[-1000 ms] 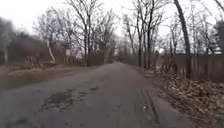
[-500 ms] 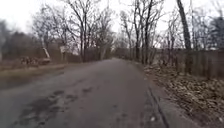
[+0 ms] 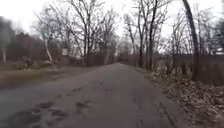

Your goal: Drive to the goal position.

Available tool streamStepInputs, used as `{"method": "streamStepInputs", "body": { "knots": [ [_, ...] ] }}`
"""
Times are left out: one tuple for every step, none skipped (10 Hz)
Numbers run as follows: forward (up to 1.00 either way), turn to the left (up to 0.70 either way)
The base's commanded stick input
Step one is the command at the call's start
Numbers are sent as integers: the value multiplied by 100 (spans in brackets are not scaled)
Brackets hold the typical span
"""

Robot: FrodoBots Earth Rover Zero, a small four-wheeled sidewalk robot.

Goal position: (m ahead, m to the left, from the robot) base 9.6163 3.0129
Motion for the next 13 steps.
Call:
{"method": "streamStepInputs", "body": {
  "knots": [
    [100, 0],
    [100, 0],
    [100, 0],
    [100, 0],
    [100, 0],
    [100, 0],
    [100, -6],
    [100, -13],
    [100, -20],
    [100, -8],
    [100, -20],
    [100, -31],
    [100, 0]
  ]
}}
